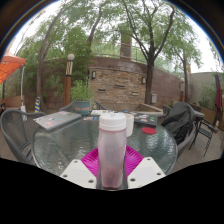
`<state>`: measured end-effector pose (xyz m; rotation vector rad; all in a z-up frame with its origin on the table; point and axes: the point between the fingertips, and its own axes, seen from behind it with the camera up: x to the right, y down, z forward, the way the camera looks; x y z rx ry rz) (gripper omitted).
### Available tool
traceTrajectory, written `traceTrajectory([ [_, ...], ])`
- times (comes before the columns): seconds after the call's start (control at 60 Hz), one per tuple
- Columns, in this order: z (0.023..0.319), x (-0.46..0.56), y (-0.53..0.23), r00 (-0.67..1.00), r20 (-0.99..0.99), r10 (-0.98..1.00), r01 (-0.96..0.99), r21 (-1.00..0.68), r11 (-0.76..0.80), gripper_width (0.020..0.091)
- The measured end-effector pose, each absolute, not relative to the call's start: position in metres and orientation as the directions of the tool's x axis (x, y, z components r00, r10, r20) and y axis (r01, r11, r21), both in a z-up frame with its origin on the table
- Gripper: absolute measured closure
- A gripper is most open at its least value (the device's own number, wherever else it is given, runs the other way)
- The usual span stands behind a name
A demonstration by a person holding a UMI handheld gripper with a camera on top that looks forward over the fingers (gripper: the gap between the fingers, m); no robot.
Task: Pour water
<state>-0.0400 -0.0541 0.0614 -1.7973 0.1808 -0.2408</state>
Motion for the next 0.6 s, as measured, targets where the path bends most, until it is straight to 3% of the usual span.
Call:
traceTrajectory([
  [0.1,0.066,-0.066,-0.043,0.989,-0.03,-0.142,-0.074,-0.946,-0.316,0.08],
  [0.133,0.079,-0.066,-0.03,0.993,-0.044,-0.106,-0.076,-0.943,-0.323,0.085],
  [0.2,0.109,-0.077,-0.008,0.99,-0.114,-0.085,-0.136,-0.939,-0.315,0.0851],
  [0.317,0.152,-0.075,0.044,0.896,-0.437,-0.08,-0.44,-0.849,-0.291,0.0851],
  [0.4,0.169,-0.069,0.079,0.705,-0.7,-0.115,-0.699,-0.657,-0.283,0.0851],
  [0.467,0.166,-0.066,0.111,0.502,-0.855,-0.127,-0.845,-0.454,-0.282,0.0851],
  [0.6,0.161,-0.052,0.164,-0.024,-0.991,-0.132,-0.955,0.061,-0.289,0.0852],
])
